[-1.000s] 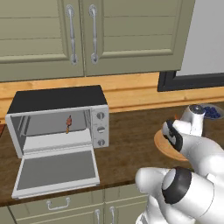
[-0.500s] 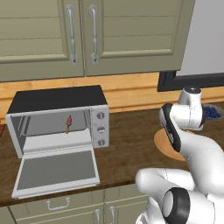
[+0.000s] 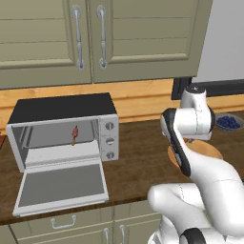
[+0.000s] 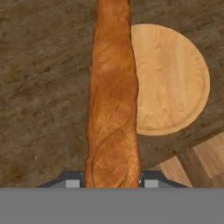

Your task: Pick up the kebab skewer and baguette bread, and place them inside the toaster oven. Close the toaster oven door and start by setting the timer.

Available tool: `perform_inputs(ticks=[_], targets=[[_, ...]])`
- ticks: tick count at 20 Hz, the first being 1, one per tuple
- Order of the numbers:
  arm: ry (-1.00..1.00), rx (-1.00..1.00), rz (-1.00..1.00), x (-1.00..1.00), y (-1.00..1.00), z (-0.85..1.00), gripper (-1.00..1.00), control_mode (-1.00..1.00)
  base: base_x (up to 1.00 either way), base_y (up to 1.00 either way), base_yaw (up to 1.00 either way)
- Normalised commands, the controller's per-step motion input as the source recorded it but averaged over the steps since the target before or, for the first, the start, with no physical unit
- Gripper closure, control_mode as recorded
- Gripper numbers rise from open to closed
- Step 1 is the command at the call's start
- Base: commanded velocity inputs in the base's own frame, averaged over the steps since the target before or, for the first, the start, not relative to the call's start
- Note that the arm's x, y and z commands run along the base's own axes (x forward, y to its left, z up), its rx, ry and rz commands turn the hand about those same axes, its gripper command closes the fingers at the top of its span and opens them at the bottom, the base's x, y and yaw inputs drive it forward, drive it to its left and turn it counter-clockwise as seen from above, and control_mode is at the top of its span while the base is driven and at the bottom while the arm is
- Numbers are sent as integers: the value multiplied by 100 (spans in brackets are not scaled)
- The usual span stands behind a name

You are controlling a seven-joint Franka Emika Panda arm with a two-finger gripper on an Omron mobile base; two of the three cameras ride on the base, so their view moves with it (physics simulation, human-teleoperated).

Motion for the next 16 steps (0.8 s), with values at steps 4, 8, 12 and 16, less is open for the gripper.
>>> perform_inputs(ticks=[4,8,12,16], targets=[[6,0,0,-17,66,33,100,-100,0,0,0],[2,0,0,-18,77,23,100,-100,0,0,0],[0,0,-2,-31,89,7,100,-100,0,0,0],[-1,-1,-4,-37,88,6,100,-100,0,0,0]])
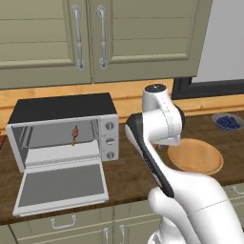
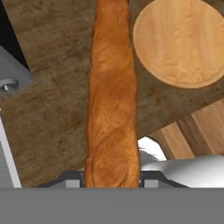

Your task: Pick up the kebab skewer and baguette bread, and place them inside the toaster oven. Close the toaster oven door and start by setting the timer.

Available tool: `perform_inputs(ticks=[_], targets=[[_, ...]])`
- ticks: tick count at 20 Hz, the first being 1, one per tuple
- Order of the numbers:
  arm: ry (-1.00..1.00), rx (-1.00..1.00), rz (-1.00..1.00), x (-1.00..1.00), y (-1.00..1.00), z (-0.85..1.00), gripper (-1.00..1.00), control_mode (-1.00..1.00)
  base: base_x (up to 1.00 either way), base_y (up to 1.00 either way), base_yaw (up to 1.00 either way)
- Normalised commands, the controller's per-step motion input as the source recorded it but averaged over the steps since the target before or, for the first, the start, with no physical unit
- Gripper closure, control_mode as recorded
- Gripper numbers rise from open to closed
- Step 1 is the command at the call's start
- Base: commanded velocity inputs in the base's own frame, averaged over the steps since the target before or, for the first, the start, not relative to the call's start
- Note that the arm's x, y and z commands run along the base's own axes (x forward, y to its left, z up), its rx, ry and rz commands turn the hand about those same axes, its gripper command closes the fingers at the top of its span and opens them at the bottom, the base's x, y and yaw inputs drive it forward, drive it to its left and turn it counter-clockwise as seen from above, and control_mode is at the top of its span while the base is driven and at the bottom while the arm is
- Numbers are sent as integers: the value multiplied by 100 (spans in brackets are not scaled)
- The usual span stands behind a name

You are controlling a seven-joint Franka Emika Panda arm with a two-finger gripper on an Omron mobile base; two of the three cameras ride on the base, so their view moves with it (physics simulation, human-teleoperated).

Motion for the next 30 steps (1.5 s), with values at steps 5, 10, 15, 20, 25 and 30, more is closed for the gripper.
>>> perform_inputs(ticks=[5,10,15,20,25,30], targets=[[-11,-4,-6,-25,90,10,100,-100,0,0,0],[-10,-2,-9,-22,82,2,100,-100,0,0,0],[-2,0,-2,-14,78,0,100,-100,0,0,0],[-1,-2,0,-1,80,0,100,-100,0,0,0],[-2,-4,6,0,76,-20,100,-100,0,0,0],[-12,-4,13,0,39,-43,100,-100,0,0,0]])
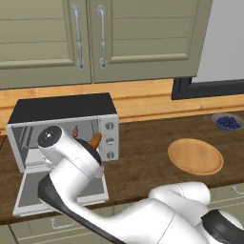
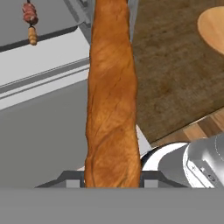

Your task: Pick up the kebab skewer and baguette bread, and place them inside the toaster oven. Close the toaster oven door and start by setting the timer.

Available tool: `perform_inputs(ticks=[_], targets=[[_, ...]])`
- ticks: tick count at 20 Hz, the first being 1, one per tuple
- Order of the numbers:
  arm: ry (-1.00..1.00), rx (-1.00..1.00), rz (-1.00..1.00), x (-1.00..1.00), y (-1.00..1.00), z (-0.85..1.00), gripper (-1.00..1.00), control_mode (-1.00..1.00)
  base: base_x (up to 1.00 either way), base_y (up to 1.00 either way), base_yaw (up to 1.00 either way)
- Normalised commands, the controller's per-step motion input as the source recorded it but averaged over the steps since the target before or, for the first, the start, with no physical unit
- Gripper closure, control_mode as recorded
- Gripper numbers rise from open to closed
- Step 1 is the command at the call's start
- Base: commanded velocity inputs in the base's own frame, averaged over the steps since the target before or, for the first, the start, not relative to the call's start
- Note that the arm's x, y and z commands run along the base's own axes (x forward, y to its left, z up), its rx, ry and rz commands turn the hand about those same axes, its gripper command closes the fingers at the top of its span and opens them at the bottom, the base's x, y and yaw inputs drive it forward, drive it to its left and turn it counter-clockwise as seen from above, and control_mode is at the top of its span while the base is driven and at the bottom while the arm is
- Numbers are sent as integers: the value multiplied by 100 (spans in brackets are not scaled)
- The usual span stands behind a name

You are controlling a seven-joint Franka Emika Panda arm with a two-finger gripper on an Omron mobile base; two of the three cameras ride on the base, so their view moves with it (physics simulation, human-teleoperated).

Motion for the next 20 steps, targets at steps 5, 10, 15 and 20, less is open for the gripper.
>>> perform_inputs(ticks=[5,10,15,20], targets=[[-17,0,18,-5,19,-15,100,-100,0,0,0],[0,0,15,-2,27,-9,100,-100,0,0,0],[3,0,9,9,18,-27,100,-100,0,0,0],[1,0,1,42,1,-15,100,-100,0,0,0]])
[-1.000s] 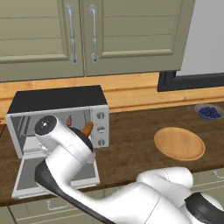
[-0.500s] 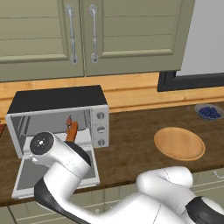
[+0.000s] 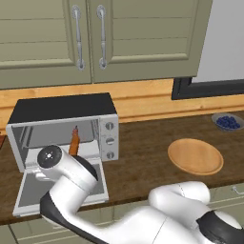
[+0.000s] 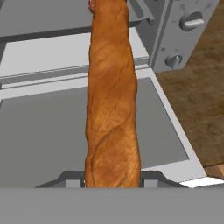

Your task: Pick up the kebab skewer and baguette bread, and place them inside the toaster oven. Close the toaster oven door and start by setting the timer.

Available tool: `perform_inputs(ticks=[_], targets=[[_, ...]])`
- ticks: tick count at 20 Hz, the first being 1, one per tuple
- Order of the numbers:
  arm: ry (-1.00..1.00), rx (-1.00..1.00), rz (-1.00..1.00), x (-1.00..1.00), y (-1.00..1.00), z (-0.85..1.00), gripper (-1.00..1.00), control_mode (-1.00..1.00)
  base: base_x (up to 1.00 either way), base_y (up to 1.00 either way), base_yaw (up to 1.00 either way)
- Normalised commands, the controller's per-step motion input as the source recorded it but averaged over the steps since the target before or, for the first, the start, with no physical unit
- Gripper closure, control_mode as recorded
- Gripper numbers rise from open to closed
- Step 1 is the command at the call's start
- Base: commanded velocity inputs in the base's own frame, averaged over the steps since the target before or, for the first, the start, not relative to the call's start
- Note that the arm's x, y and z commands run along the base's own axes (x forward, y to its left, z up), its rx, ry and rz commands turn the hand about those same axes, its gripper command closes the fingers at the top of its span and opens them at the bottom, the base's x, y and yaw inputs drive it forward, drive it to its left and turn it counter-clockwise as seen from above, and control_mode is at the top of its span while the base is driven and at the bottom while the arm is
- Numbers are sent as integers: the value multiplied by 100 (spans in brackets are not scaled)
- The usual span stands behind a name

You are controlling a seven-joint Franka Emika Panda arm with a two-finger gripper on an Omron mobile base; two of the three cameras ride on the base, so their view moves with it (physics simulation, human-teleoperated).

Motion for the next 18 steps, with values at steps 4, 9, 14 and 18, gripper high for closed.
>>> perform_inputs(ticks=[4,9,14,18], targets=[[1,0,1,45,3,-13,100,-100,0,0,0],[2,0,1,33,20,-17,100,-100,0,0,0],[0,0,0,38,5,-7,100,-100,0,0,0],[2,0,0,38,16,-16,100,-100,0,0,0]])
